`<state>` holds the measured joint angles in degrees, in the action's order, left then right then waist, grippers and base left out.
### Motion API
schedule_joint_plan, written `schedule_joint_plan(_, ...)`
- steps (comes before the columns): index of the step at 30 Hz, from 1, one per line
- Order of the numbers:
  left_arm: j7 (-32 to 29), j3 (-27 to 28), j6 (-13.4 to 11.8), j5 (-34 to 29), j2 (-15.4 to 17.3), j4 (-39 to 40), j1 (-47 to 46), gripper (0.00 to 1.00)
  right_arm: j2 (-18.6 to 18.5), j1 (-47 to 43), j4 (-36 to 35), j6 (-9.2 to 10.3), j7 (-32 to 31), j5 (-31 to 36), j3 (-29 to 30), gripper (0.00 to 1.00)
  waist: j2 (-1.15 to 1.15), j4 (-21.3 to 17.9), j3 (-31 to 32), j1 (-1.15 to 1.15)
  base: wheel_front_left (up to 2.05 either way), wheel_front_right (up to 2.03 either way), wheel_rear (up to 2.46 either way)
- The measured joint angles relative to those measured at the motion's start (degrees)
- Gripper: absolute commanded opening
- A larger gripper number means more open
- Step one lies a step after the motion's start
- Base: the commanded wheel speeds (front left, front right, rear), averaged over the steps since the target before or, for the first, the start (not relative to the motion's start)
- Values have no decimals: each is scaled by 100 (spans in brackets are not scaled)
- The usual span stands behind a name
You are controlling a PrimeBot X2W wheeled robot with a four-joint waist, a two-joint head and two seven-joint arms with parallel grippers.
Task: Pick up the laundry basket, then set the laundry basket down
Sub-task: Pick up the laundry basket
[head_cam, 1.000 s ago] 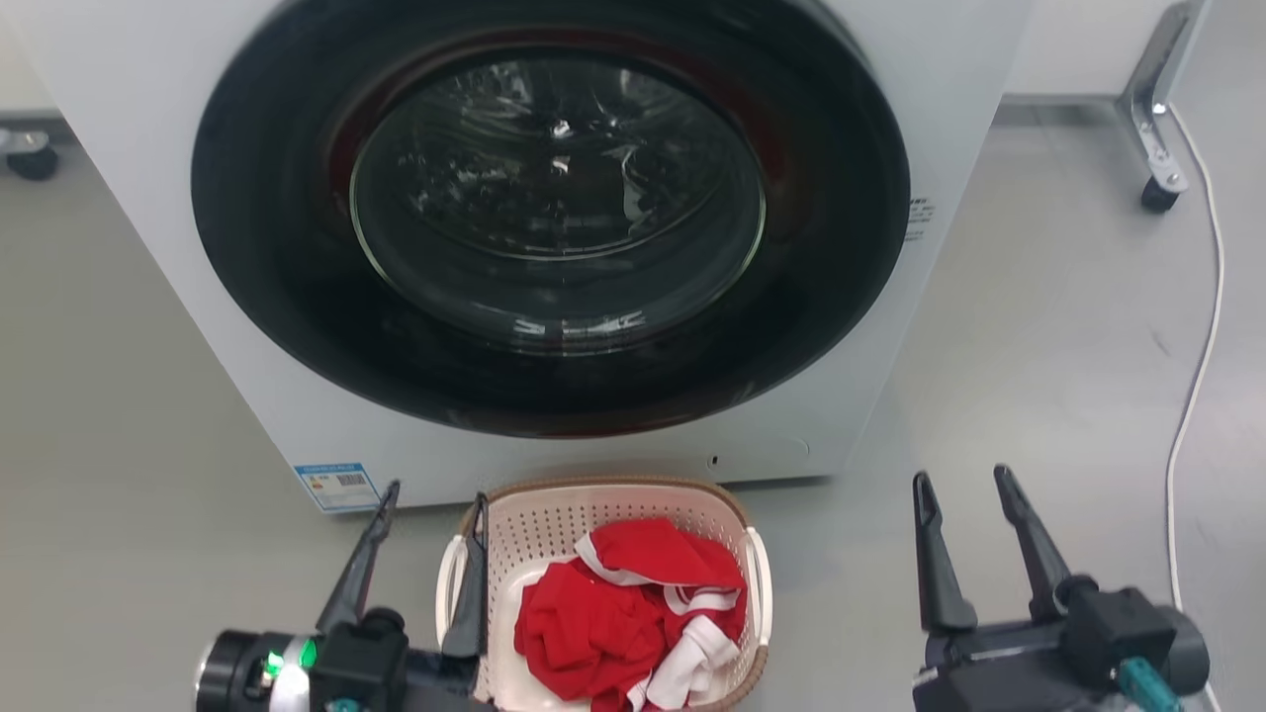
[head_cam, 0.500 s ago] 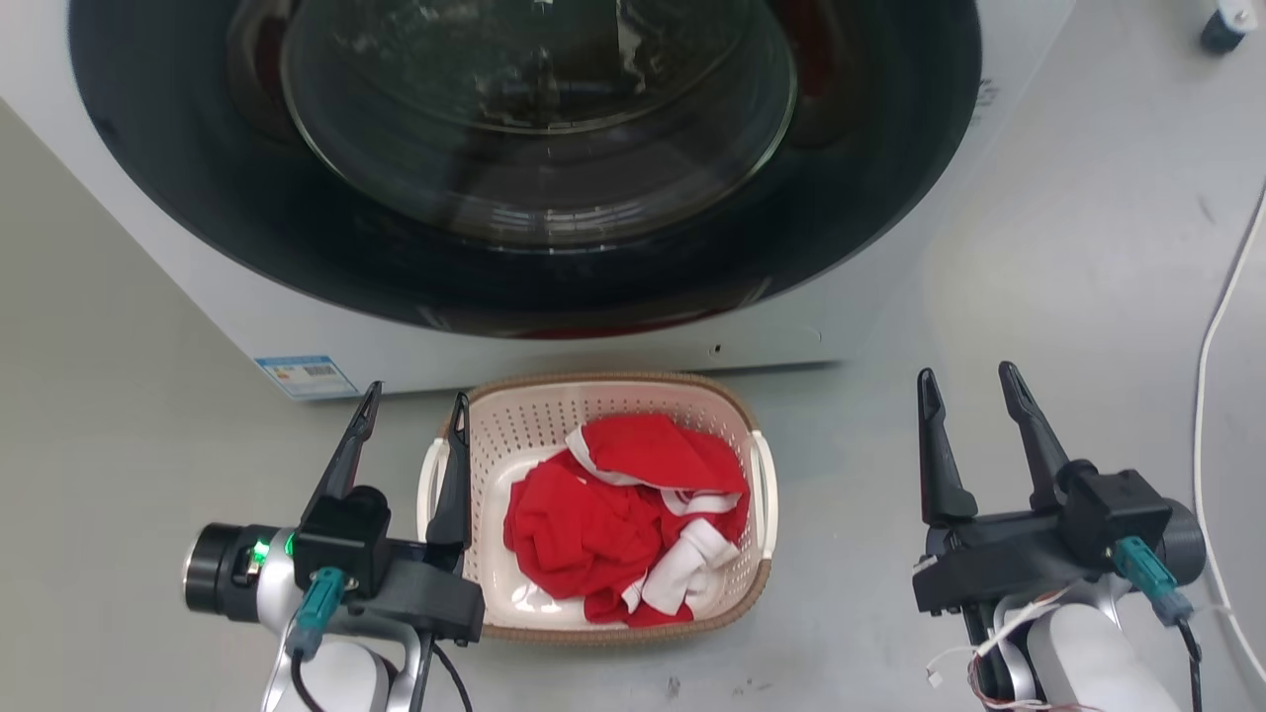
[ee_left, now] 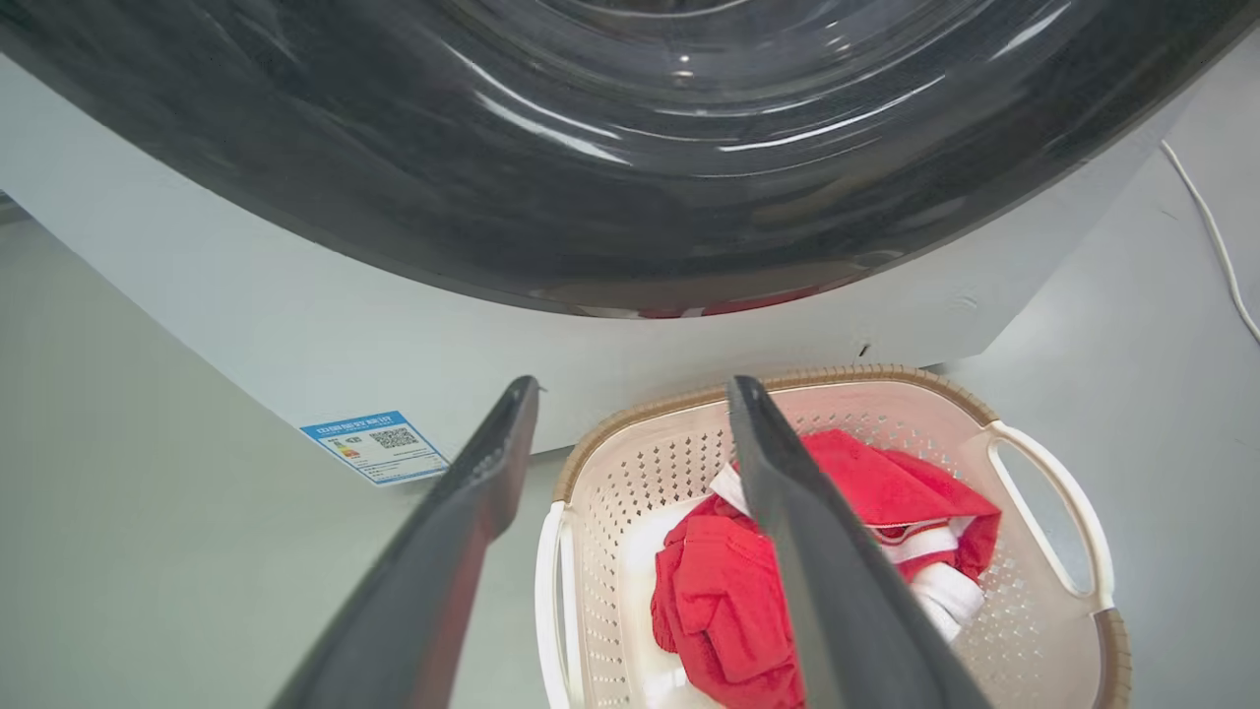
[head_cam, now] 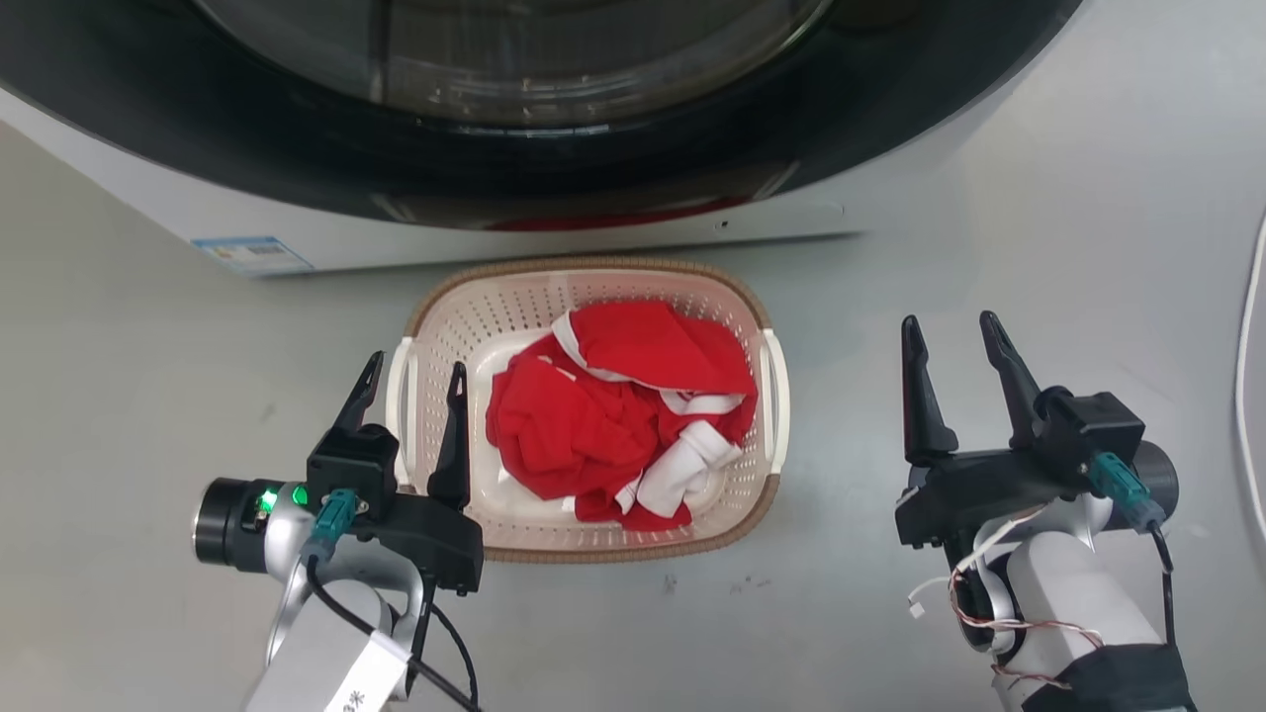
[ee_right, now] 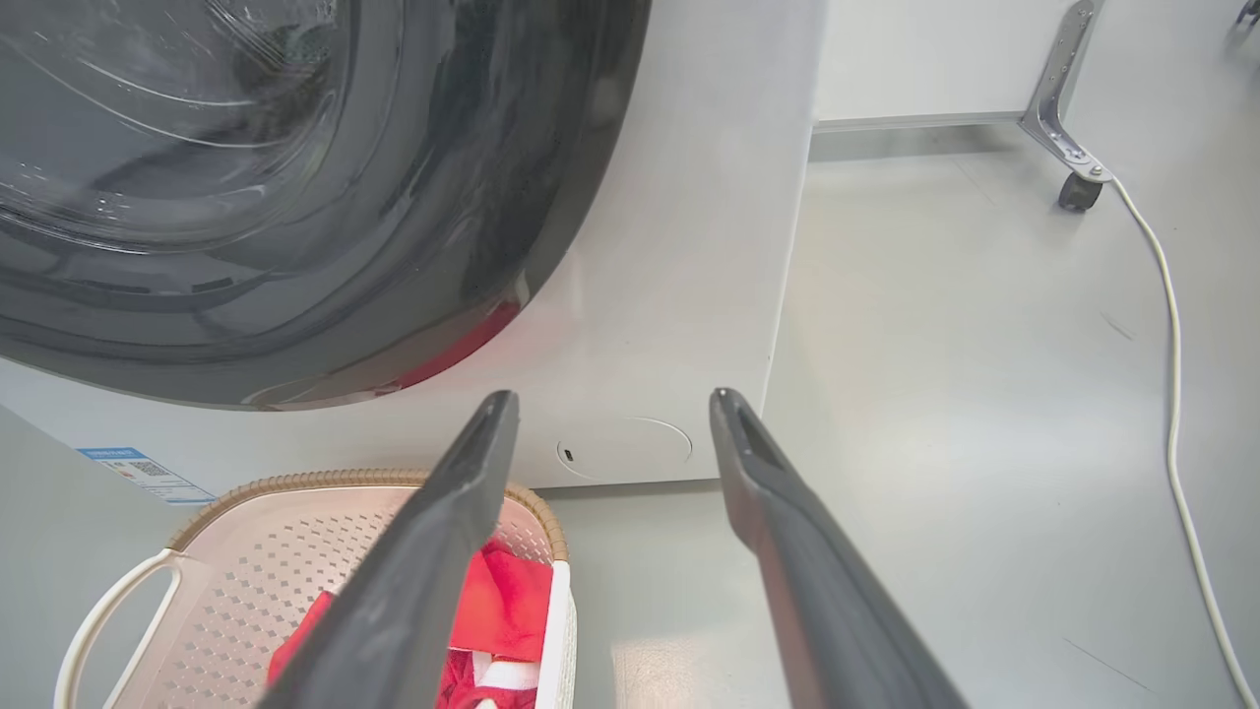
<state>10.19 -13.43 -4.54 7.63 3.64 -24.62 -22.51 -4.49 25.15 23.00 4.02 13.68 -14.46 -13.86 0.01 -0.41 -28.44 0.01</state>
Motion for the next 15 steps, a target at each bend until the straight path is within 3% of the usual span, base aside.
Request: schedule_joint_plan(15, -10, 180, -34, 171, -32, -771, -878, 100, 71, 877, 579, -44, 4, -123, -280, 100, 0, -3, -1289, 0, 0, 0, 0)
